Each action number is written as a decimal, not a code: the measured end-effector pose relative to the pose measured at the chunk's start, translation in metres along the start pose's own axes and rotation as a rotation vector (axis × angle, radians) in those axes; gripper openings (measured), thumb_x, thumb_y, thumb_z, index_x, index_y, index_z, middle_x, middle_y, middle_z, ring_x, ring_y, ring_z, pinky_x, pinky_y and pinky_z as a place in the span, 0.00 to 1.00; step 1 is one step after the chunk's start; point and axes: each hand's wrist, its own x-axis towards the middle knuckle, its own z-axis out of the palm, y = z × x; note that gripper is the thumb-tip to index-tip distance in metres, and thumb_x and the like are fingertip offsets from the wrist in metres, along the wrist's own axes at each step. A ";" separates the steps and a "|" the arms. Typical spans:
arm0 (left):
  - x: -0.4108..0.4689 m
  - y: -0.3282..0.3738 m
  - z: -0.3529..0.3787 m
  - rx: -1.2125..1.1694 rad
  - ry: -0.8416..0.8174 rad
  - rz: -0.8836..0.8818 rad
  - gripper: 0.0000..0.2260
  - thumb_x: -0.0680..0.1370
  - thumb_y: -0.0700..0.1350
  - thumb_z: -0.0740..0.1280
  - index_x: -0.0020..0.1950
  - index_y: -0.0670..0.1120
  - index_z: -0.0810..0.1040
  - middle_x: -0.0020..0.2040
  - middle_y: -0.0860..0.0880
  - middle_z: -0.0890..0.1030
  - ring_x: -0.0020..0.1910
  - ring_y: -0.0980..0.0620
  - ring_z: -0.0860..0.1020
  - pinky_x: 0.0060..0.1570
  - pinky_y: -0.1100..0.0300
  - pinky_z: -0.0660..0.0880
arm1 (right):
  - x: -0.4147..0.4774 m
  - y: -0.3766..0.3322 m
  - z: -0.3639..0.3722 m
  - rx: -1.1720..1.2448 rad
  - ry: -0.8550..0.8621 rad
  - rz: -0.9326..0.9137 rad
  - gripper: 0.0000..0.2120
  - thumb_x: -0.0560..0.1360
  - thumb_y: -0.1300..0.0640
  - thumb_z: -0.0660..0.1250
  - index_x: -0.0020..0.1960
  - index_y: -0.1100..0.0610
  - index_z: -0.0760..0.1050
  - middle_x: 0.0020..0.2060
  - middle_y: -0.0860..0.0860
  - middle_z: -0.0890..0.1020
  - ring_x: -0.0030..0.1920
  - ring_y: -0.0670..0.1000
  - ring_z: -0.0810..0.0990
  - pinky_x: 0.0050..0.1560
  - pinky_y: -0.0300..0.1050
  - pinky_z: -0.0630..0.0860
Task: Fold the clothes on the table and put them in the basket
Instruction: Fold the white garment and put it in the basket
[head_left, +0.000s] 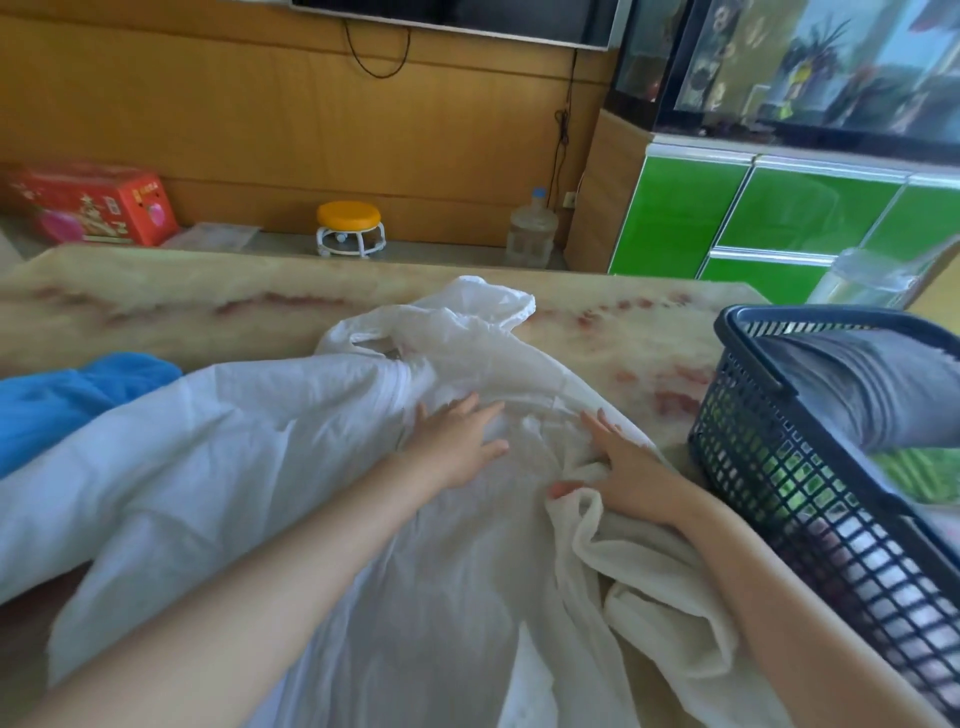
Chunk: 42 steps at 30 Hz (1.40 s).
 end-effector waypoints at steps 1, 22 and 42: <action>-0.007 0.004 -0.005 -0.048 0.057 0.011 0.26 0.81 0.55 0.58 0.77 0.54 0.55 0.77 0.49 0.56 0.75 0.50 0.56 0.72 0.46 0.53 | -0.008 -0.004 -0.004 0.172 0.069 0.027 0.49 0.65 0.39 0.73 0.77 0.50 0.52 0.77 0.47 0.51 0.76 0.47 0.52 0.75 0.45 0.52; -0.240 0.116 0.063 -0.235 0.140 0.015 0.20 0.63 0.63 0.72 0.49 0.54 0.79 0.56 0.49 0.75 0.46 0.53 0.78 0.42 0.62 0.77 | -0.215 -0.014 0.032 0.181 0.425 0.069 0.06 0.72 0.50 0.72 0.40 0.40 0.77 0.39 0.38 0.80 0.40 0.40 0.76 0.38 0.33 0.69; -0.251 0.087 0.075 -0.229 0.144 -0.052 0.17 0.77 0.39 0.61 0.63 0.54 0.76 0.60 0.52 0.72 0.63 0.51 0.69 0.63 0.63 0.64 | -0.226 -0.006 0.041 -0.198 0.229 0.334 0.19 0.79 0.54 0.56 0.70 0.49 0.65 0.55 0.52 0.79 0.53 0.55 0.79 0.47 0.46 0.74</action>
